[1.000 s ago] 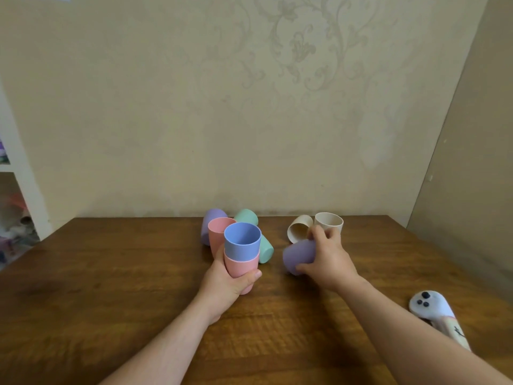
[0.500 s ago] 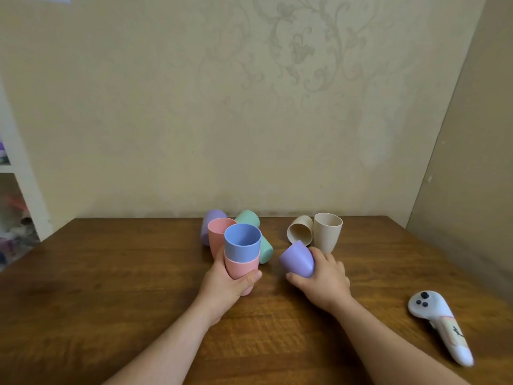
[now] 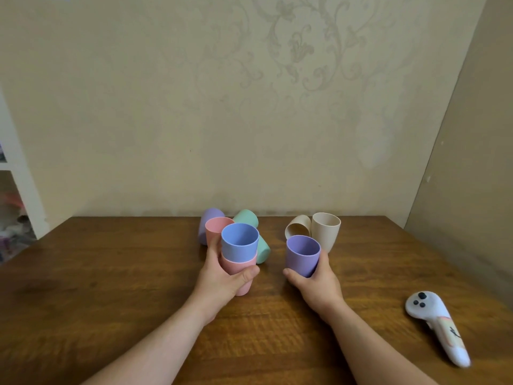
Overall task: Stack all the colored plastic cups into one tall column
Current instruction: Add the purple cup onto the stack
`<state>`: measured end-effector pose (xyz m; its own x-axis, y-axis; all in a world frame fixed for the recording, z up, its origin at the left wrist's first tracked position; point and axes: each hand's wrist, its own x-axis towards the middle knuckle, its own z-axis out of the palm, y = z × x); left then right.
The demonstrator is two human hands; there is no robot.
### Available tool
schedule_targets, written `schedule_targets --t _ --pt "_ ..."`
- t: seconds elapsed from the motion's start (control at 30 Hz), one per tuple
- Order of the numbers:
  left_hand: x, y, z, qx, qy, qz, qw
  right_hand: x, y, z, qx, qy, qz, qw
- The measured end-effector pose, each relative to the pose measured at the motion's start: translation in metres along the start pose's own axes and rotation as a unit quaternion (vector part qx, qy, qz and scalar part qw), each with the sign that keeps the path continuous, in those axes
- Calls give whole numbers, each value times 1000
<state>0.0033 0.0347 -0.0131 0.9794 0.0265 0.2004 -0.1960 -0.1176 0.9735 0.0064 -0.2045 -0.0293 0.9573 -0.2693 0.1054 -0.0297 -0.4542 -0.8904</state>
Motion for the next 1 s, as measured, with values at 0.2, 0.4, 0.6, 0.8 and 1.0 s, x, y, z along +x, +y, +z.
schedule_targets --t 0.2,0.4,0.6,0.8,1.0 --pt "14 22 8 -30 33 20 999 3 0 1 53 -4 -5 999" --pt "8 24 25 -47 33 14 998 11 -30 -9 148 -2 3 989" --pt "4 25 33 -31 62 27 997 15 -143 -19 241 -3 -143 960" --pt "6 37 37 49 45 67 996 -5 -161 12 172 -109 -173 964" --pt "12 30 41 46 39 100 993 -13 -113 37 136 -128 -149 971"
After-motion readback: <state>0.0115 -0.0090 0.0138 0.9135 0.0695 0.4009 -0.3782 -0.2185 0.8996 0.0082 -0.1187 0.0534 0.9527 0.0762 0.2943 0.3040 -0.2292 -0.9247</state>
